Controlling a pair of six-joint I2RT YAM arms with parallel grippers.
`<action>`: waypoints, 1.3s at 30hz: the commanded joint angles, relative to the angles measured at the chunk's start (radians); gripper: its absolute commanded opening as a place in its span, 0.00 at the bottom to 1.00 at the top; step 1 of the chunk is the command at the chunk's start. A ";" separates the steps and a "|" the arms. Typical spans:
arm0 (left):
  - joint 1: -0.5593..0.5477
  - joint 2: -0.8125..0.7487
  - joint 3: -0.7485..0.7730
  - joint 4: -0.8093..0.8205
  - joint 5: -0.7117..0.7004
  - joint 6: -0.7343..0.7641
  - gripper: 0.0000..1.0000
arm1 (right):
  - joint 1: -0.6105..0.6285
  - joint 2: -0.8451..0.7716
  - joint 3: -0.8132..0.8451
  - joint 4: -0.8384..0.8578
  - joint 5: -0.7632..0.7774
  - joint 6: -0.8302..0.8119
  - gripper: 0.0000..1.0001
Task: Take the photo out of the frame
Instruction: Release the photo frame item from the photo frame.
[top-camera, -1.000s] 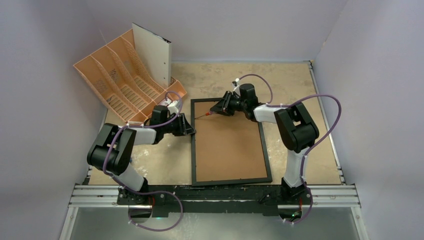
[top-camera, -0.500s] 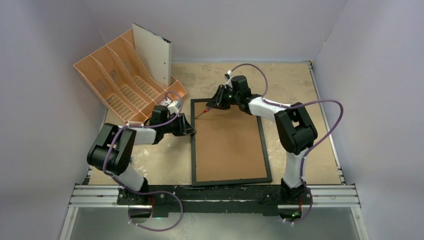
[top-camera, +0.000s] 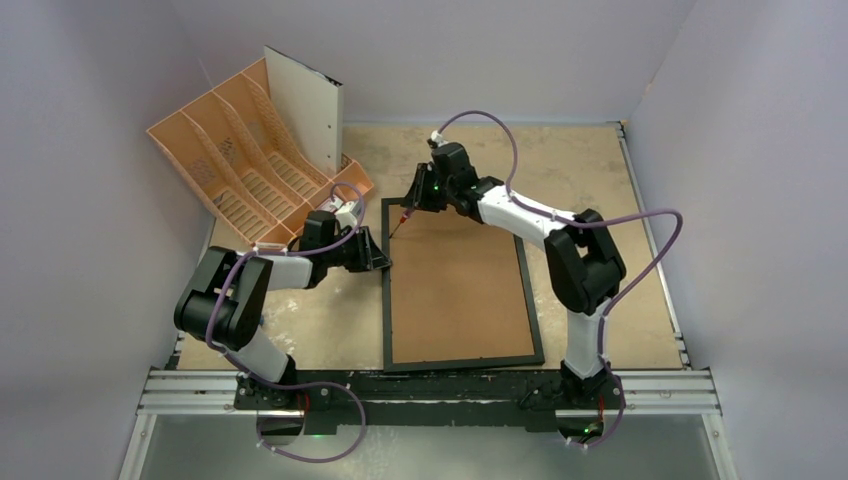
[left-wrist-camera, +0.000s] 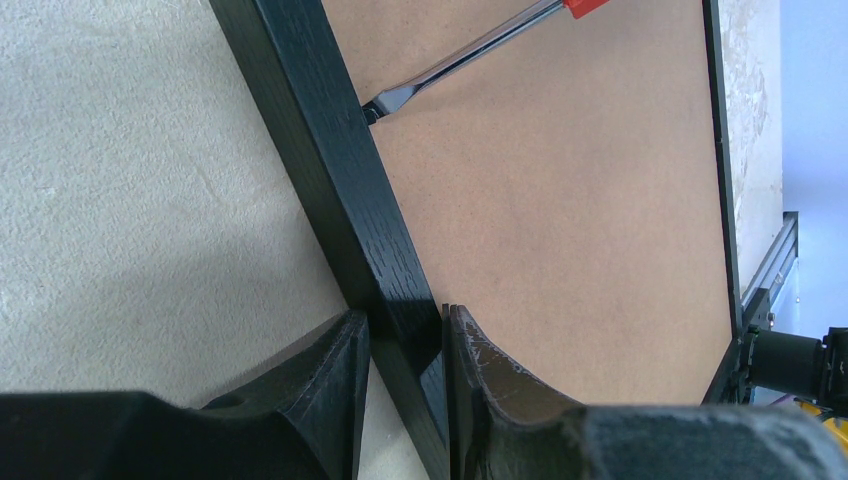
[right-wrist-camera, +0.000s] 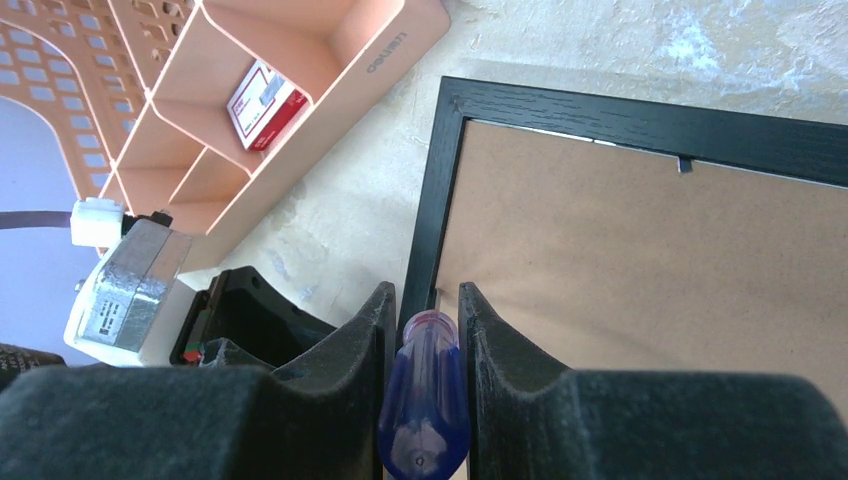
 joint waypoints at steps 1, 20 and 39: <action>-0.015 0.028 -0.011 -0.020 0.032 0.038 0.13 | 0.141 0.038 0.106 -0.133 -0.005 0.017 0.00; -0.015 0.017 -0.013 -0.041 0.019 0.045 0.13 | -0.010 -0.125 -0.022 -0.125 -0.036 0.034 0.00; -0.015 0.019 -0.006 -0.049 0.024 0.047 0.12 | -0.129 -0.027 -0.192 0.231 -0.197 0.207 0.00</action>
